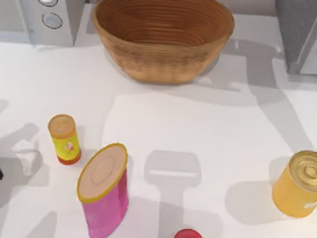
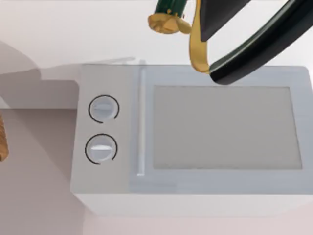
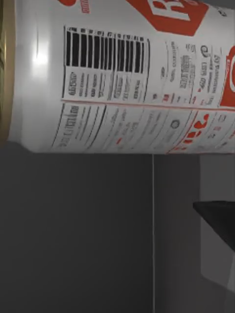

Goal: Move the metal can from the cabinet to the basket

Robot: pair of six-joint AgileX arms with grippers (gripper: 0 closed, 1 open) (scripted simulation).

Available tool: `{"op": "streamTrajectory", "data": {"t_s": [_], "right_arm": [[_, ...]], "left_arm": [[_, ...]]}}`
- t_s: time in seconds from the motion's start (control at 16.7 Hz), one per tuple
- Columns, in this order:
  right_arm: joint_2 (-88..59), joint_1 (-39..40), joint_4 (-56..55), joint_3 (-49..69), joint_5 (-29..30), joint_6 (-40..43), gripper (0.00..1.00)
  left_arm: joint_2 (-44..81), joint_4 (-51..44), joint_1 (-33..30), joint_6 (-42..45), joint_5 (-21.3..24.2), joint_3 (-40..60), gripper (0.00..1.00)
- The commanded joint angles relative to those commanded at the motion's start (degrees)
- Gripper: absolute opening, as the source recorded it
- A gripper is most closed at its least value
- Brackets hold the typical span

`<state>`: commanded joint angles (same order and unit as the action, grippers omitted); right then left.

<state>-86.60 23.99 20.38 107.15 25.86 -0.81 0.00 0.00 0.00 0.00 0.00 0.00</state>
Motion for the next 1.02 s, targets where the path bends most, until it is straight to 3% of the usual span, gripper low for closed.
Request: {"op": "streamTrajectory", "data": {"t_s": [1.02], "right_arm": [[-12.4, -4.4, 0.8, 13.4, -4.2, 0.0, 1.00]], "left_arm": [[0.0, 0.0, 0.0, 0.0, 0.0, 0.0, 1.00]]}}
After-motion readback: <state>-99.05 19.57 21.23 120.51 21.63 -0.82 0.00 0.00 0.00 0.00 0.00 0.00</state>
